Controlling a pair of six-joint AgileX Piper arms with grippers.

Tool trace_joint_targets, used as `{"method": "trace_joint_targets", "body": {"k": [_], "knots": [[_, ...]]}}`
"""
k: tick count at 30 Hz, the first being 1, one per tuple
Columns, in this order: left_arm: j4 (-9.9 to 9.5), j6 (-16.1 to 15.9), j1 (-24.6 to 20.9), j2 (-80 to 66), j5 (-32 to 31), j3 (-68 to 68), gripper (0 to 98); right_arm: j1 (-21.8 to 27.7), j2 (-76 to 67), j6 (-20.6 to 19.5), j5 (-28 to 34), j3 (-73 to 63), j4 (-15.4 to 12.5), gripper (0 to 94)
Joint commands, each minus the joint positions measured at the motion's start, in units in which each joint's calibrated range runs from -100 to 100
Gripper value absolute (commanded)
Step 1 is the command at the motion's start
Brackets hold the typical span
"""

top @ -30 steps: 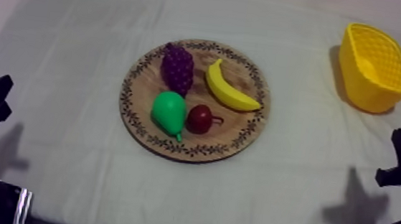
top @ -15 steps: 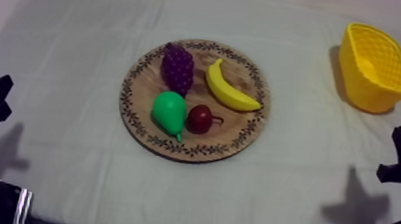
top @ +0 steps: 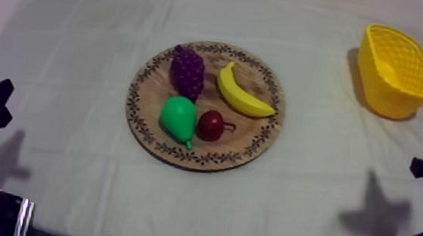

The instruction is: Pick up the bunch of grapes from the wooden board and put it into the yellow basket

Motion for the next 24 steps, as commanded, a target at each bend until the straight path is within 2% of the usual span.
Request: {"method": "trace_joint_targets", "body": {"k": [1, 13, 19, 24], "knots": [[0.02, 0.01, 0.00, 0.00, 0.01, -0.03, 0.1, -0.10, 4.51, 0.47, -0.32, -4.33, 0.12, 0.3], [0.02, 0.01, 0.00, 0.00, 0.01, -0.03, 0.1, -2.96, 26.17, 2.49, -2.55, -22.83, 0.10, 0.3], [0.02, 0.01, 0.00, 0.00, 0.01, -0.03, 0.1, -5.08, 35.95, 5.24, -4.14, -29.57, -2.44, 0.3], [0.02, 0.01, 0.00, 0.00, 0.01, -0.03, 0.1, -7.61, 43.66, 6.07, -3.93, -36.53, -3.04, 0.3]]}}
